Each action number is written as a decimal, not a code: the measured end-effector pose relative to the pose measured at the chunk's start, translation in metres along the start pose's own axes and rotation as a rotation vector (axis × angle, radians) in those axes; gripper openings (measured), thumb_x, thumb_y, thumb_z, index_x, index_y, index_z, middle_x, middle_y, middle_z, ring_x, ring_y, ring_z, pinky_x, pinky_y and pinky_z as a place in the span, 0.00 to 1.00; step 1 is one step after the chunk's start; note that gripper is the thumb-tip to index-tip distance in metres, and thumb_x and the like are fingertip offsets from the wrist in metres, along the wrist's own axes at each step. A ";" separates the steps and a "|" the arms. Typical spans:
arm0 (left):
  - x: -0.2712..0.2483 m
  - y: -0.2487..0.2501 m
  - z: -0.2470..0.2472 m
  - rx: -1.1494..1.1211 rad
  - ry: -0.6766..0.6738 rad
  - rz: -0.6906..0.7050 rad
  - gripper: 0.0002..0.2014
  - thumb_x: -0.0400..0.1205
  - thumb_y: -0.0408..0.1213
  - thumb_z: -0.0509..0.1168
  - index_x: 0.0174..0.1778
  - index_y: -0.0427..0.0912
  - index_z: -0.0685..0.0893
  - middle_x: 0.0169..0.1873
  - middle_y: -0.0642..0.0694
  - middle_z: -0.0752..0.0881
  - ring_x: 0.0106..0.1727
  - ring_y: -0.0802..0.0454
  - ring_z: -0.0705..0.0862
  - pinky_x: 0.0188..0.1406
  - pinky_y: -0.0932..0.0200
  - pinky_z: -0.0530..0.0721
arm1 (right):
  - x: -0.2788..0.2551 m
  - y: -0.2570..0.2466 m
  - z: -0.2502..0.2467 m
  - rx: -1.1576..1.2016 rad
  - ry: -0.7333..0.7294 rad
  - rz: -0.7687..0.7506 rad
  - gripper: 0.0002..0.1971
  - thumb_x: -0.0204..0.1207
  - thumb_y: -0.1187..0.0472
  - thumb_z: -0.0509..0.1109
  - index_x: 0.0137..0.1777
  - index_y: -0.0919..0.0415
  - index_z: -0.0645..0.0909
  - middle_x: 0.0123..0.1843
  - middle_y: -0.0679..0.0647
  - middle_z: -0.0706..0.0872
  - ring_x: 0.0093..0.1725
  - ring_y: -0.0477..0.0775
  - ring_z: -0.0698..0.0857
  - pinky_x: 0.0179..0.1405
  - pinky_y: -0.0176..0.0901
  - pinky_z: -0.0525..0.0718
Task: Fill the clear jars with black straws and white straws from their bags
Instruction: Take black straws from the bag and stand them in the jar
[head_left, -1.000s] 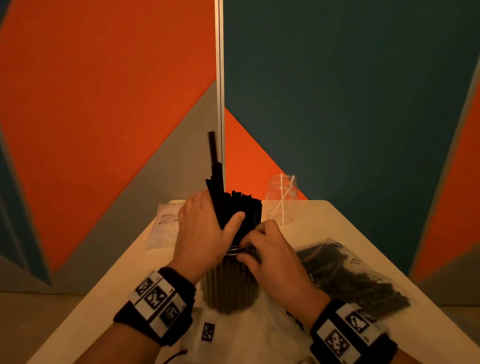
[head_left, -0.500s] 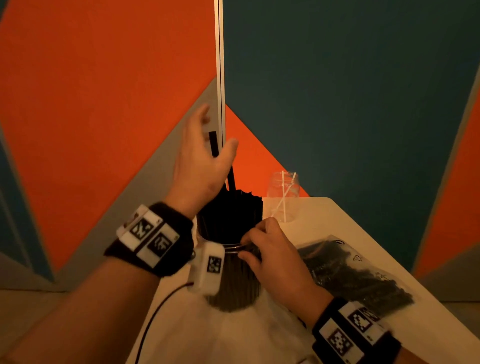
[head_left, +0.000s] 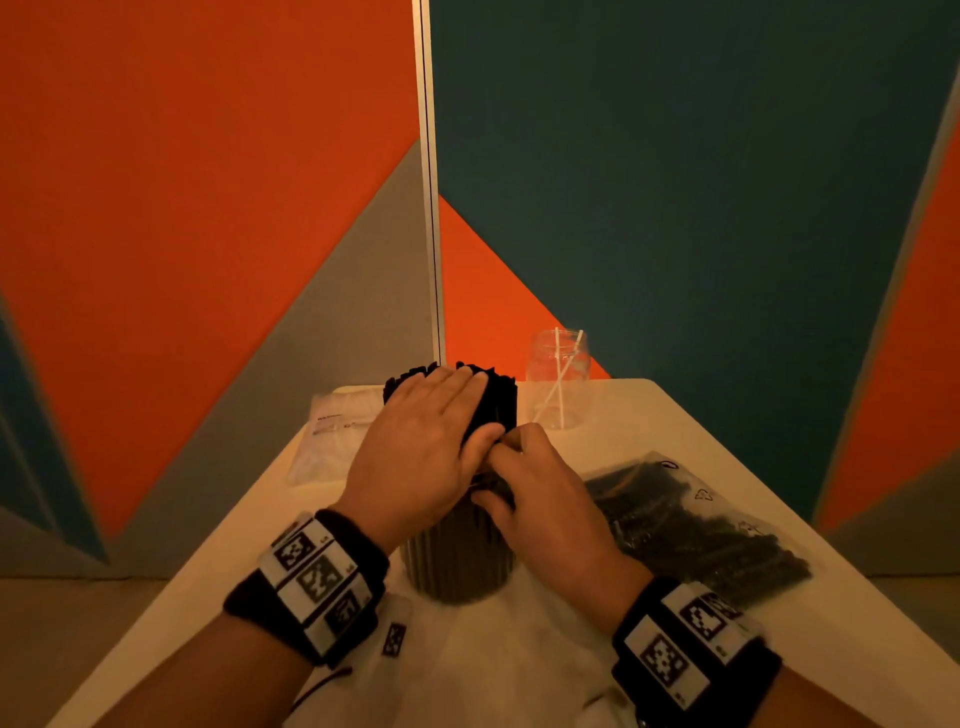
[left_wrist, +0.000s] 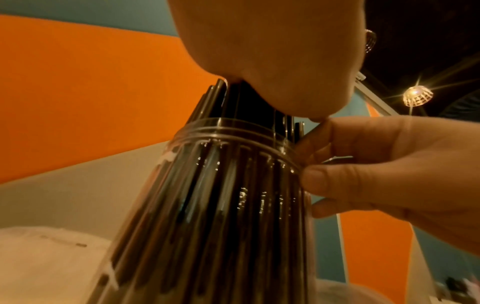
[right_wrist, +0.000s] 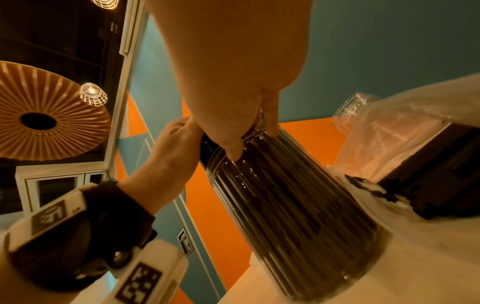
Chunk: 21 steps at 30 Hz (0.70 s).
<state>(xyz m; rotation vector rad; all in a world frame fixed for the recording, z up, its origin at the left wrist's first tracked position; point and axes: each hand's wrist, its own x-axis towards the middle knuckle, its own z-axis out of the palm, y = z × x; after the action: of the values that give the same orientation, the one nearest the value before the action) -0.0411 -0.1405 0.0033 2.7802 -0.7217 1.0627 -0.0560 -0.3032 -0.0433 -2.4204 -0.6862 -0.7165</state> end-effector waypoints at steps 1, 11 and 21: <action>0.000 0.001 -0.003 -0.004 -0.019 0.002 0.32 0.87 0.58 0.45 0.80 0.43 0.72 0.77 0.43 0.75 0.79 0.46 0.71 0.81 0.48 0.63 | -0.002 0.000 -0.002 0.022 -0.011 0.007 0.17 0.78 0.56 0.76 0.65 0.52 0.80 0.64 0.48 0.72 0.59 0.53 0.81 0.55 0.45 0.82; -0.020 0.066 -0.015 -0.296 0.285 0.009 0.12 0.83 0.38 0.60 0.52 0.41 0.88 0.48 0.45 0.84 0.50 0.47 0.81 0.50 0.51 0.80 | -0.045 0.057 -0.041 0.039 -0.222 0.482 0.41 0.68 0.32 0.76 0.76 0.48 0.68 0.73 0.49 0.73 0.70 0.52 0.78 0.66 0.53 0.81; 0.000 0.117 0.089 -0.312 -0.859 -0.047 0.08 0.82 0.29 0.63 0.48 0.31 0.87 0.45 0.36 0.86 0.39 0.43 0.82 0.35 0.49 0.81 | -0.094 0.076 -0.020 -0.401 -0.715 0.701 0.65 0.61 0.19 0.69 0.89 0.58 0.49 0.89 0.63 0.52 0.87 0.72 0.48 0.80 0.77 0.56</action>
<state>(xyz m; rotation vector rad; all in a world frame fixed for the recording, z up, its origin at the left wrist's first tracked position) -0.0401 -0.2645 -0.0749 2.8583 -0.7737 -0.3026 -0.0866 -0.4004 -0.1104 -3.0098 0.1308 0.3513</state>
